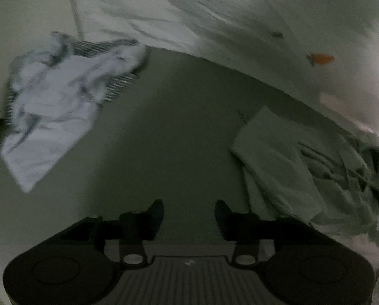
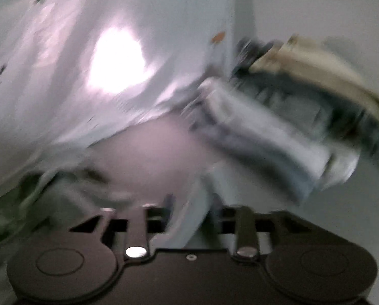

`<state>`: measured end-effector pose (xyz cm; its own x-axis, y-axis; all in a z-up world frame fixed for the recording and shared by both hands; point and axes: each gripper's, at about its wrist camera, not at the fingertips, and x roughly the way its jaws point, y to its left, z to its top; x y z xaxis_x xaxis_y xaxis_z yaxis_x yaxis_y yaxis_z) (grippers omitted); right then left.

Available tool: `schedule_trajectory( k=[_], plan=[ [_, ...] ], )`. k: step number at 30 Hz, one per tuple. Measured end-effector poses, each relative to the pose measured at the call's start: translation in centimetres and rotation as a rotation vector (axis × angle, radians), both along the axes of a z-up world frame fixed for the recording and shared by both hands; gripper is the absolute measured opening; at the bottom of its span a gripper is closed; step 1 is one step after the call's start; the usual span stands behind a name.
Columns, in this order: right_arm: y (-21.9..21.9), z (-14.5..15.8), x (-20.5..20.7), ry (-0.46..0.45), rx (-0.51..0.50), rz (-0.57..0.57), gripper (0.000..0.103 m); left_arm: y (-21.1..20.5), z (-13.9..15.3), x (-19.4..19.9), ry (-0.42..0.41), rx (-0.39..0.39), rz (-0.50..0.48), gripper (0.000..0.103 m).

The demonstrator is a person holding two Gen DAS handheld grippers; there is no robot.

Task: Fold clothes

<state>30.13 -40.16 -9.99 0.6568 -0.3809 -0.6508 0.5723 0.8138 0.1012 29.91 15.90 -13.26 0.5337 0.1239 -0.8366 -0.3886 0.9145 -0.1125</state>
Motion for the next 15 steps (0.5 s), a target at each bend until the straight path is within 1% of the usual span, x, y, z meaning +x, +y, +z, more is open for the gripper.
schedule_trajectory(
  k=[1,2,3,4,5,7,9,10,12,15],
  plan=[
    [1.2,-1.0,-0.2,0.000,0.069,0.017,0.043,-0.3,-0.5,0.9,0.008,-0.009,-0.026,0.061],
    [2.4,-1.9,-0.5,0.000,0.138,0.033,0.043,-0.6,-1.0,1.9,0.013,-0.015,-0.055,0.062],
    [2.9,-3.1,-0.4,0.004,0.220,0.042,0.045,-0.9,-1.5,3.0,0.016,-0.020,-0.086,0.063],
    [3.9,-4.2,-0.4,0.012,0.324,0.045,0.046,-1.2,-1.9,4.1,0.014,-0.024,-0.116,0.067],
    [4.8,-5.0,-0.4,0.030,0.365,0.054,0.046,-1.5,-2.2,5.3,0.011,-0.028,-0.144,0.071],
    [6.5,-6.6,-0.3,0.065,0.446,0.072,0.047,-2.1,-3.0,7.9,0.004,-0.029,-0.188,0.072],
    [8.3,-8.1,-0.1,0.101,0.528,0.090,0.048,-2.8,-3.6,10.7,-0.005,-0.018,-0.213,0.072],
    [8.5,-8.3,0.2,0.106,0.528,0.086,0.050,-3.1,-4.0,12.0,-0.012,-0.012,-0.215,0.072],
    [9.0,-8.4,0.7,0.108,0.518,0.078,0.056,-3.3,-4.8,14.2,0.005,-0.019,-0.208,0.072],
    [9.3,-8.4,1.6,0.102,0.524,0.059,0.057,-3.1,-6.0,16.8,0.018,-0.055,-0.183,0.072]
  ],
)
